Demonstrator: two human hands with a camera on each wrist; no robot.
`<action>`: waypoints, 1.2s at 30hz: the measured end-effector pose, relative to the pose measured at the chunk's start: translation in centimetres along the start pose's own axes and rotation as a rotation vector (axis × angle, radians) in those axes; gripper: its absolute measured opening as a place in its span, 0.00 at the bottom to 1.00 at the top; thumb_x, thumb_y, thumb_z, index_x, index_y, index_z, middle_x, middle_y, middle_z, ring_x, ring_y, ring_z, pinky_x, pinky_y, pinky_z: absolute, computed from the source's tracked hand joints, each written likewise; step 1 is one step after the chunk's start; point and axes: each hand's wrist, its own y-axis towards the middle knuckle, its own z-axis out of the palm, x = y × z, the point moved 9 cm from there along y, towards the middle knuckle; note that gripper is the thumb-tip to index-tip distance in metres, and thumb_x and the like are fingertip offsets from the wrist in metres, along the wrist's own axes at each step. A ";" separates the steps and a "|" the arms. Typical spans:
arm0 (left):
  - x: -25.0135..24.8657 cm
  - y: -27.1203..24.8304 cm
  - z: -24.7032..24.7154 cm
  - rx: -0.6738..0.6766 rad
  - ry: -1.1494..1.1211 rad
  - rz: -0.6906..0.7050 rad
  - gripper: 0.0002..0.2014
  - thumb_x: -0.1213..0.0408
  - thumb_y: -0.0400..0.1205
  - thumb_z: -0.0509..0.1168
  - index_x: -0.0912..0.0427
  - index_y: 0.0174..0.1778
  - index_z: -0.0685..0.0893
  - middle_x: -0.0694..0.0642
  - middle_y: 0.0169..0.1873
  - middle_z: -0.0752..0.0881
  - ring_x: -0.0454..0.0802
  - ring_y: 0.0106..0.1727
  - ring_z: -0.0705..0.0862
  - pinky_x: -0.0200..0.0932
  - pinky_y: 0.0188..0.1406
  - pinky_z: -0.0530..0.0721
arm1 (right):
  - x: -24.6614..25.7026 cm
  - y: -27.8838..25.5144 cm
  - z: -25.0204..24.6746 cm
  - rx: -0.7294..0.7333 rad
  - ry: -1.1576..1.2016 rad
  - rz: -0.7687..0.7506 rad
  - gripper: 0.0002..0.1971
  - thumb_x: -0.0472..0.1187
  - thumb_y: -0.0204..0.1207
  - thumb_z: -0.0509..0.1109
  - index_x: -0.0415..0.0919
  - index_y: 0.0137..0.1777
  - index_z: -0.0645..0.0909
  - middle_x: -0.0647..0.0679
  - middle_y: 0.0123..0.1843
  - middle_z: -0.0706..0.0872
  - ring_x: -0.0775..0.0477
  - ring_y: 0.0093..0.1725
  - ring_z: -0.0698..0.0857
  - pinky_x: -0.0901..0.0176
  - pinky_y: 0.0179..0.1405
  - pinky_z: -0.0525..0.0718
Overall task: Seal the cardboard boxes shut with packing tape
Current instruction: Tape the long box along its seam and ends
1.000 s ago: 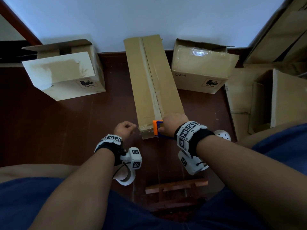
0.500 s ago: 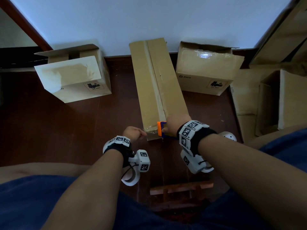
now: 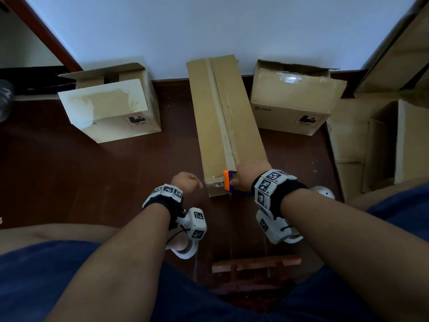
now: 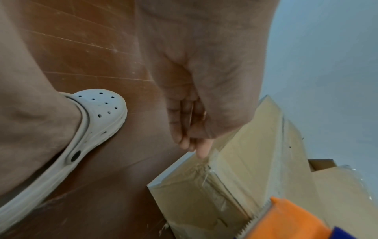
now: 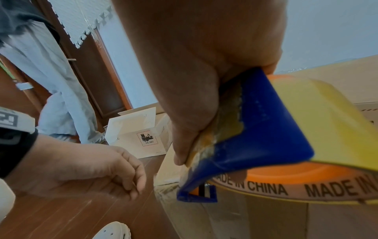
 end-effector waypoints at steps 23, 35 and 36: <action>-1.0 1.1 2.8 0.181 0.382 0.123 0.09 0.59 0.84 0.65 0.54 0.43 0.89 0.53 0.42 0.88 0.47 0.42 0.83 0.41 0.46 0.80 | -0.2 0.0 0.0 -0.007 0.000 -0.001 0.20 0.59 0.79 0.63 0.41 0.48 0.81 0.49 0.38 0.79 0.48 0.41 0.81 0.57 0.36 0.77; -7.4 -0.9 0.1 -0.099 0.485 0.588 0.08 0.63 0.82 0.66 0.61 0.54 0.82 0.54 0.48 0.80 0.49 0.47 0.78 0.44 0.49 0.77 | -0.5 -0.1 -0.1 -0.025 -0.013 -0.001 0.21 0.60 0.80 0.62 0.41 0.52 0.83 0.49 0.41 0.80 0.48 0.40 0.80 0.58 0.36 0.76; -7.7 -1.4 1.2 -0.029 0.509 0.639 0.07 0.64 0.81 0.68 0.61 0.54 0.82 0.52 0.47 0.80 0.48 0.46 0.78 0.45 0.49 0.79 | -0.5 -0.2 -0.1 -0.031 -0.013 -0.003 0.21 0.59 0.80 0.62 0.41 0.52 0.83 0.48 0.42 0.80 0.48 0.40 0.80 0.58 0.36 0.76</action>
